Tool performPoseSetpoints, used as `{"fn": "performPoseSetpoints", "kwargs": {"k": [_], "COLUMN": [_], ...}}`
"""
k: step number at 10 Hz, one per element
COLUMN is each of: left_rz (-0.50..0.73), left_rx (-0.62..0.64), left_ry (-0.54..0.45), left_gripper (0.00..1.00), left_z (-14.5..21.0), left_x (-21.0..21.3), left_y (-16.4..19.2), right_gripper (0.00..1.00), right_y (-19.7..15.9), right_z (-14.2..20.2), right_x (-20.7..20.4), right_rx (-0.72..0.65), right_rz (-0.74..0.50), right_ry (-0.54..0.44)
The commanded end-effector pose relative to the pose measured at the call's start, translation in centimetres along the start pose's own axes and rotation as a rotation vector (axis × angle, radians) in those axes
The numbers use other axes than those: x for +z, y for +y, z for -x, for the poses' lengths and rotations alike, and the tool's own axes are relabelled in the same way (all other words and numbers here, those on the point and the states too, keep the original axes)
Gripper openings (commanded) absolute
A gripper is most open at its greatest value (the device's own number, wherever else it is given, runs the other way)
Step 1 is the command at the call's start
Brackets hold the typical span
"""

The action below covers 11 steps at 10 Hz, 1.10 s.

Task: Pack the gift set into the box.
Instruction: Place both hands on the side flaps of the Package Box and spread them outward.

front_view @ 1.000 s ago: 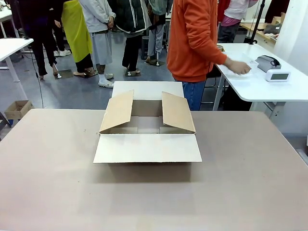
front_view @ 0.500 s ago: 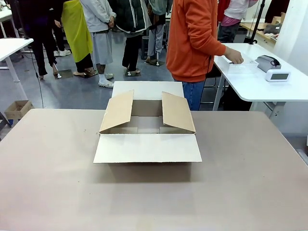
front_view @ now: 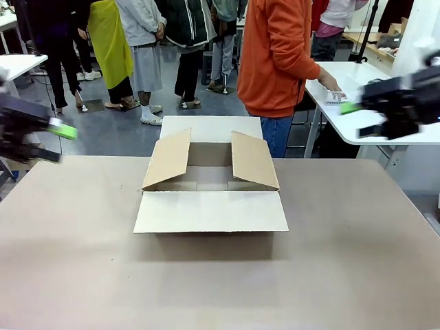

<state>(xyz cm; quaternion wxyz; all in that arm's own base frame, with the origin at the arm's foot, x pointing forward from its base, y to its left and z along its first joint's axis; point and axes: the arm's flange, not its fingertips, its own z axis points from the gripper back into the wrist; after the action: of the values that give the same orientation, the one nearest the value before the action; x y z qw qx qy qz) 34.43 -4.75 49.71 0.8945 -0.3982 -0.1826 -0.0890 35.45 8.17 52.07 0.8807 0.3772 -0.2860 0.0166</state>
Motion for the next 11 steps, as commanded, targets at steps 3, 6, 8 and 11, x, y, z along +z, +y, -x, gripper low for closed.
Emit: {"fn": "performPoseSetpoints", "kwargs": {"k": [3,6,8,11], "left_rz": [-0.129,-0.107,-0.128,-0.325], "left_rx": [-0.056,-0.084,-0.077,-0.055], "left_ry": [0.114,0.112,0.122,0.235], "left_gripper": [1.0,1.0,1.0,1.0], "left_z": [-1.5,-0.2,-0.6,-5.6], "left_x": [-7.0,-8.4,-8.2,-10.1], "left_y": [-2.2,-3.6,-2.5,-11.0], "right_gripper": [1.0,1.0,1.0,1.0], "right_y": [4.7,8.5,8.5,8.5], "right_z": [11.2,9.4,9.4,9.4], "right_x": [-10.5,-11.8,-11.8,-11.8], "right_rx": [0.211,0.205,0.205,0.205], "right_rz": [0.097,0.108,0.108,0.108], "right_ry": [-0.077,-0.018,-0.018,-0.018]}}
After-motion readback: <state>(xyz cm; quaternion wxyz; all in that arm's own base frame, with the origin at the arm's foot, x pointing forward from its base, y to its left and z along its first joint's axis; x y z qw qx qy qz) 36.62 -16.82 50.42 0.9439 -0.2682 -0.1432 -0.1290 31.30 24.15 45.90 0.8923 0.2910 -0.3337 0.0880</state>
